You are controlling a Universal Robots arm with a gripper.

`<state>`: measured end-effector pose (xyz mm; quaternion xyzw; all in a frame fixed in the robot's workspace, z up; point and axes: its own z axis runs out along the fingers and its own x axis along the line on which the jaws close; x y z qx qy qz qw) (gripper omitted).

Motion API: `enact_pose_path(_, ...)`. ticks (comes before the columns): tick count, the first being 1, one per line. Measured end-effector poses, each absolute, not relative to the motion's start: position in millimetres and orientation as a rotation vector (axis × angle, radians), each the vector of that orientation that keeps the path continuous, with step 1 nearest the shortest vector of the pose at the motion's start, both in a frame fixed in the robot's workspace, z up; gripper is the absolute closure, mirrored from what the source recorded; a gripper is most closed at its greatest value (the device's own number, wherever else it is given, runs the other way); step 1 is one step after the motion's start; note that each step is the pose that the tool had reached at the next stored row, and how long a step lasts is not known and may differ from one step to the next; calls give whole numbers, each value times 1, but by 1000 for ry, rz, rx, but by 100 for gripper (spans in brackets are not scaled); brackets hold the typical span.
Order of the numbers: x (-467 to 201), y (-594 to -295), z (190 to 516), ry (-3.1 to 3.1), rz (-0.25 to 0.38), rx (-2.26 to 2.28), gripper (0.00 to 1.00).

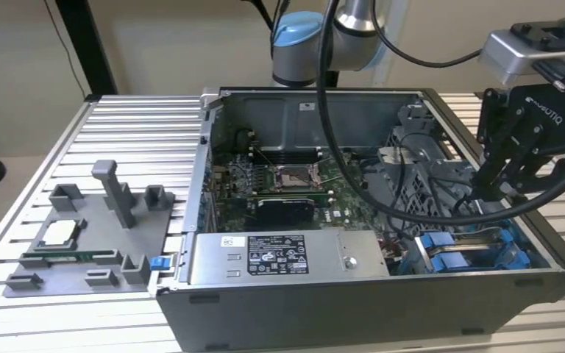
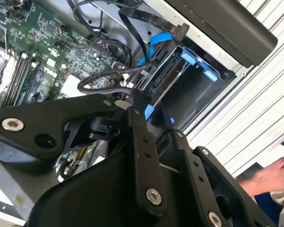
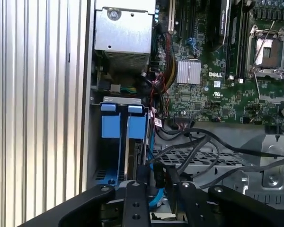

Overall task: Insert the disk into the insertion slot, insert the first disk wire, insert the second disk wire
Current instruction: 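Insert the disk into the insertion slot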

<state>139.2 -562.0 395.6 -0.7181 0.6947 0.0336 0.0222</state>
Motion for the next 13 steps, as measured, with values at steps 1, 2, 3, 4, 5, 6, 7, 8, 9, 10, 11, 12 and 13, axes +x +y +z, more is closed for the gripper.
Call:
enact_pose_path(1, 139, -562, 395, 2146, 112, -2221, 0)
enact_pose_path(2, 139, -562, 395, 2140, 122, -2215, 0)
enact_pose_path(3, 139, -562, 395, 2131, 134, -2206, 0)
enact_pose_path(4, 139, -562, 394, 2123, 147, -2199, 0)
enact_pose_path(5, 139, -562, 394, 2117, 154, -2192, 0)
enact_pose_path(6, 139, -562, 394, 2114, 156, -2189, 0)
enact_pose_path(7, 139, -562, 394, 2112, 156, -2189, 0)
enact_pose_path(8, 139, -562, 394, 2111, 155, -2189, 0)
enact_pose_path(9, 139, -562, 393, 2110, 155, -2190, 0)
enact_pose_path(10, 139, -562, 393, 2108, 155, -2192, 0)
enact_pose_path(11, 139, -563, 393, 2106, 155, -2194, 0)
enact_pose_path(12, 139, -563, 393, 2103, 155, -2196, 0)
enact_pose_path(13, 139, -564, 393, 2099, 154, -2199, 0)
